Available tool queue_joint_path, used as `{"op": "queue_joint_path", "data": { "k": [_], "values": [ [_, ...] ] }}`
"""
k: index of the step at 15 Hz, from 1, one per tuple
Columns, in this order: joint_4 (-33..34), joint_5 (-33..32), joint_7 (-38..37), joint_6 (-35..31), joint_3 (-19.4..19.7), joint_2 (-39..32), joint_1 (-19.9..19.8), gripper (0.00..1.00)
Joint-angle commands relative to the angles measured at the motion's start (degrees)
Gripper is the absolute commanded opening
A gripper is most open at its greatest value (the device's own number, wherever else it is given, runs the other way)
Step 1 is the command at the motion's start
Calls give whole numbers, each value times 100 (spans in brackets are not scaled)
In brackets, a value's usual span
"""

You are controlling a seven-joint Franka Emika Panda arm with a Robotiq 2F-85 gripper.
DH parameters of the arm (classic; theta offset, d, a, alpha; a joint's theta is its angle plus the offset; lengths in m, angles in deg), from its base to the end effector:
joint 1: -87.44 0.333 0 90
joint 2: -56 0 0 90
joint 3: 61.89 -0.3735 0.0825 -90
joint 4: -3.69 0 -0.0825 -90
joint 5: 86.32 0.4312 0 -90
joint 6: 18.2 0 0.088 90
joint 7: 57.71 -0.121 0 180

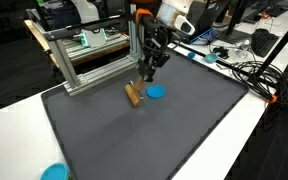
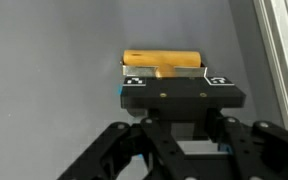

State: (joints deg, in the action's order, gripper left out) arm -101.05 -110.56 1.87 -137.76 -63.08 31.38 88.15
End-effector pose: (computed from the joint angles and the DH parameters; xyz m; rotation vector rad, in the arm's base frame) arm 0.6863 -0.0036 0.2983 2.2882 1.7656 -0.4539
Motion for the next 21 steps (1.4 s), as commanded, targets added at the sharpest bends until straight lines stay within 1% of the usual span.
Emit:
{"op": "queue_joint_path", "data": {
  "k": [1, 4, 6, 7, 9, 11, 12, 13, 15, 16, 17, 18, 19, 21],
  "values": [
    [93, 754, 508, -352, -252, -6, -375, 22],
    [71, 1448, 858, -539, -425, 411, -505, 22],
    [25, 1792, 891, -731, -490, 685, -482, 22],
    [-13, 1917, 812, -669, -517, 847, -426, 22],
    [-130, 2037, 620, -522, -541, 1186, -307, 22],
    [-299, 1936, 262, -324, -504, 1529, -149, 22],
    [-459, 1983, 155, -265, -522, 1754, -100, 22],
    [-584, 2155, 218, -173, -565, 1943, -82, 22],
    [-943, 2893, 649, 65, -604, 2413, -116, 22],
    [-1189, 3140, 751, 67, -574, 2688, -86, 22],
    [-1492, 3531, 1349, 167, -562, 3011, -65, 22],
    [-784, 2972, 725, 100, -487, 2241, 49, 47],
    [-996, 3193, 961, 153, -467, 2475, 71, 47],
    [-1299, 3316, 1118, 165, -436, 2806, 104, 47]
  ]
}}
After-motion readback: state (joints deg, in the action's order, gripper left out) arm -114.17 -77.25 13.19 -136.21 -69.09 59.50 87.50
